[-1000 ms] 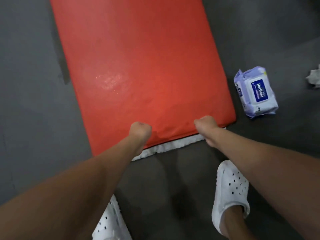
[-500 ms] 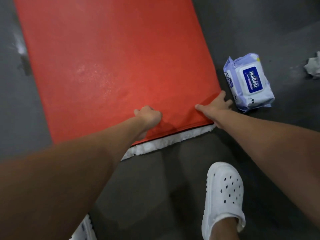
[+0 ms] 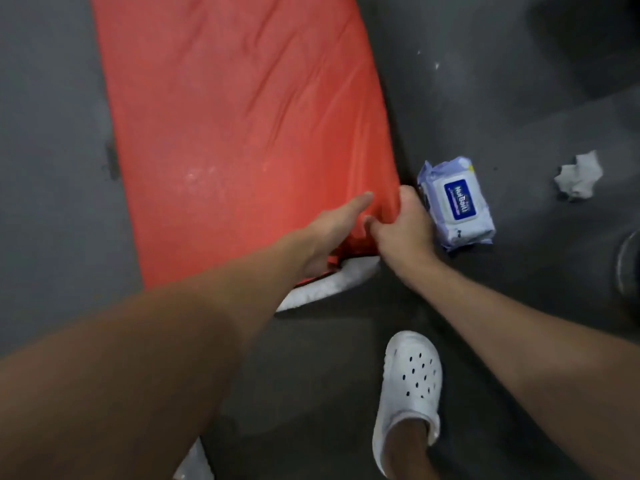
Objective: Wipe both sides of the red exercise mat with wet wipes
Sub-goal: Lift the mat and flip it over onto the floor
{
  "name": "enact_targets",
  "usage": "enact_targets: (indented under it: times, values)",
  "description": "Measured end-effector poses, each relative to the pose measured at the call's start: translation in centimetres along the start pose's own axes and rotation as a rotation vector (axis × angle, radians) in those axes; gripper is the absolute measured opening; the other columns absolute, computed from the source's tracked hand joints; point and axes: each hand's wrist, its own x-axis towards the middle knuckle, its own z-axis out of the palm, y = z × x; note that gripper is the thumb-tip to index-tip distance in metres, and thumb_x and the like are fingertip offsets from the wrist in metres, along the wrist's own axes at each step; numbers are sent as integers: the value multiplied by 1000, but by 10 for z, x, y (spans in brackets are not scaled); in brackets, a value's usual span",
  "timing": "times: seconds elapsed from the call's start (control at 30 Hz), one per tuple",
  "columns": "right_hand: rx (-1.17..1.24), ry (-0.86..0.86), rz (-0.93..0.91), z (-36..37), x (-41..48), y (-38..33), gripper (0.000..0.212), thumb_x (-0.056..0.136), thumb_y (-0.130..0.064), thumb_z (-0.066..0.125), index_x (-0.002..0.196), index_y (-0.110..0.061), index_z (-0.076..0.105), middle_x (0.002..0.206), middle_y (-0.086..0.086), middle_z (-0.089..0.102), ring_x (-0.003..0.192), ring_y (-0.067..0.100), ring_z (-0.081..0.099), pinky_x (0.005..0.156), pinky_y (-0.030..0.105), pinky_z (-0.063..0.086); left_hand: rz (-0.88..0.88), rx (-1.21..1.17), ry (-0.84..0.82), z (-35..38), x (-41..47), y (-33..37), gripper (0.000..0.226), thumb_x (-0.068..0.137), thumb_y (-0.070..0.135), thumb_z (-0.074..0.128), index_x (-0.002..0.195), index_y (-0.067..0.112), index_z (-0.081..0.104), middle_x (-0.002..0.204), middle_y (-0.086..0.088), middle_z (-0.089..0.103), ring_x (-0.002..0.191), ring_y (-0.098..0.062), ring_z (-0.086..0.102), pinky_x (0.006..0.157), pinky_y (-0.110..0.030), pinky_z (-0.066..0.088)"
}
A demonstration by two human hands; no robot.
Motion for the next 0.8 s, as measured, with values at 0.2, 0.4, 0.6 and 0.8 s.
enact_targets:
  times: [0.2, 0.4, 0.6, 0.8]
  values:
    - [19, -79, -214, -14, -69, -144, 40, 87, -7, 56, 126, -14, 51, 116, 3, 54, 108, 25, 58, 91, 44, 50, -138, -6, -52, -48, -130, 85, 71, 65, 84, 59, 88, 17, 70, 95, -13, 69, 88, -35, 66, 88, -63, 45]
    - [-51, -263, -406, -19, -126, -266, 58, 79, -5, 67, 133, -10, 44, 120, 6, 46, 109, 28, 54, 87, 47, 51, -155, -18, 142, -119, -231, 135, 65, 65, 68, 69, 109, 21, 62, 114, -23, 60, 101, -50, 59, 89, -78, 31]
    - [320, -510, -347, -10, -190, -310, 66, 83, -9, 56, 147, -10, 44, 141, 0, 41, 134, 13, 39, 116, 30, 31, -76, -25, 201, -189, -287, 137, 29, 86, 40, 50, 77, 15, 62, 63, -8, 67, 50, -21, 65, 72, -41, 53]
    - [562, -181, 406, 48, -216, -332, 29, 96, -24, 48, 112, -10, 68, 111, 9, 67, 105, 26, 62, 94, 38, 50, 103, -3, 314, -234, -337, 137, 16, 93, 22, 53, 107, 15, 53, 104, -17, 65, 83, -35, 68, 60, -64, 53]
